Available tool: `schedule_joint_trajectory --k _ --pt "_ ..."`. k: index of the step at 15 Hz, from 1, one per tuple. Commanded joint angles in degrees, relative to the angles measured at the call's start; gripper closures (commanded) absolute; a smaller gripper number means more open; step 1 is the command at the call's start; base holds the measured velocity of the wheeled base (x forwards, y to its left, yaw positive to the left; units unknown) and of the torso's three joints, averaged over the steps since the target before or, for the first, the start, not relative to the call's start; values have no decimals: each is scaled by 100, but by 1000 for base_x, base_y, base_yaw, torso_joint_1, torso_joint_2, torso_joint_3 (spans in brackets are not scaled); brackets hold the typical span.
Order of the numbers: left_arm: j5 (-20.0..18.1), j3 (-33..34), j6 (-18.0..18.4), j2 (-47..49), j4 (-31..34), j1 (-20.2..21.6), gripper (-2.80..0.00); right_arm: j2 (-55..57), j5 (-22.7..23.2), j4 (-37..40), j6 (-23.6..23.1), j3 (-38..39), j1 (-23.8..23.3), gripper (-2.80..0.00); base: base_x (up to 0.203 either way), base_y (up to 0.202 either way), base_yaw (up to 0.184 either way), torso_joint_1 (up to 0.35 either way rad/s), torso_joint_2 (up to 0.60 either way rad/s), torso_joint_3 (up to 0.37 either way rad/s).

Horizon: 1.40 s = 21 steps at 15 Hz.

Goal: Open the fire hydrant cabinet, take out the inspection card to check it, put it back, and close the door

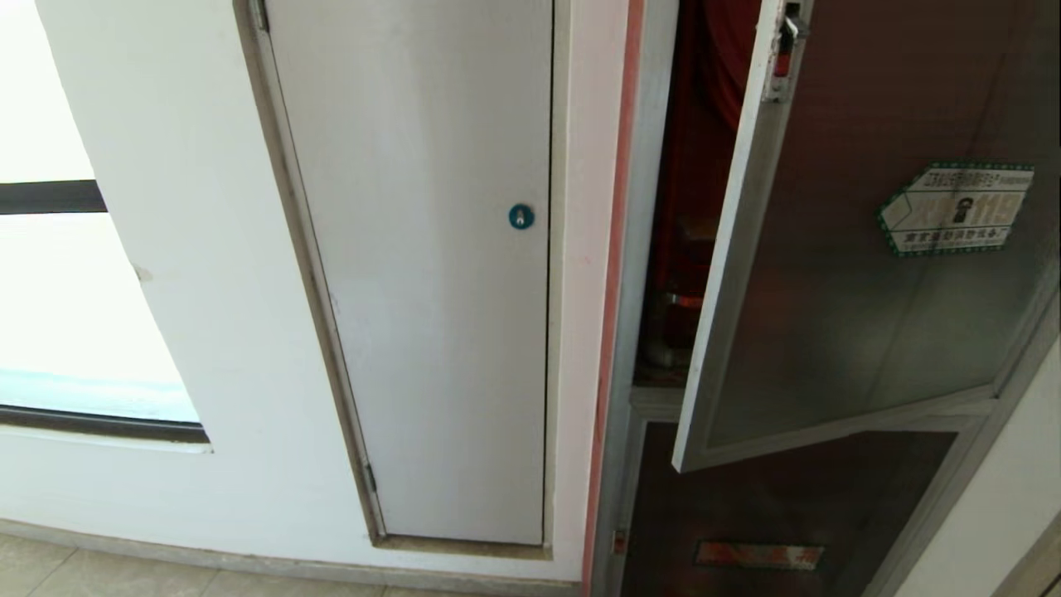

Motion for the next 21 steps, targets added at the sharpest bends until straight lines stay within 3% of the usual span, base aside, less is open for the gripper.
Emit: schedule_joint_trajectory --k 1,21 --pt "-3 158 1 7 -6 -2 0 -4 0 -1 3 0 2 0 196 0 0 2 -1 3" --pt "-3 158 1 7 -6 -2 0 -4 0 -1 3 0 2 0 196 0 0 3 3 2"
